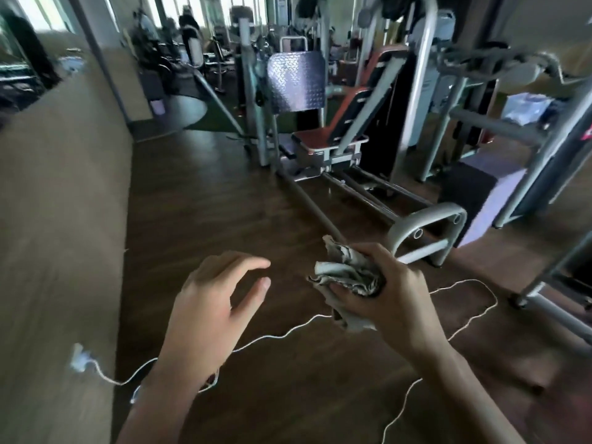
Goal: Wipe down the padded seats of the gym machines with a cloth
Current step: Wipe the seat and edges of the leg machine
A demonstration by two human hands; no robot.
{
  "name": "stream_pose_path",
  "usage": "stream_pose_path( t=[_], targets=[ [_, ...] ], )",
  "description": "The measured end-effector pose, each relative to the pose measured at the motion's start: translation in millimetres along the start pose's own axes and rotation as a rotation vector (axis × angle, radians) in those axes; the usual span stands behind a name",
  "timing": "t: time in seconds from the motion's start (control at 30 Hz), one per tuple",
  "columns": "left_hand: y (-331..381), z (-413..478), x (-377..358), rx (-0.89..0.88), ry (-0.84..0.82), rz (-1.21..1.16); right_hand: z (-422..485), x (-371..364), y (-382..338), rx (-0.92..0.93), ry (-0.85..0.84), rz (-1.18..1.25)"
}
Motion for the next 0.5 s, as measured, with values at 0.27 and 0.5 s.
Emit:
stream_pose_path(
  t=[0.27,0.5],
  targets=[
    [-80.3,-45.8,62.5,0.085,0.060,0.012,23.1,-80.6,-85.2,0.167,-0.105,-0.022],
    [-142.9,-32.5,59.8,0.196,0.049,-0.039,66.2,-122.4,-71.4,0.169,-0.108,-0.086]
  ],
)
Point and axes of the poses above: each hand's wrist, its own z-axis towards the middle knuckle, its own x-axis out of the back of the hand, y = z × x, the point moved 9 cm from there along z, towards the middle knuckle, and after that the axes turned 11 degrees about -y, right-handed, at the moved point
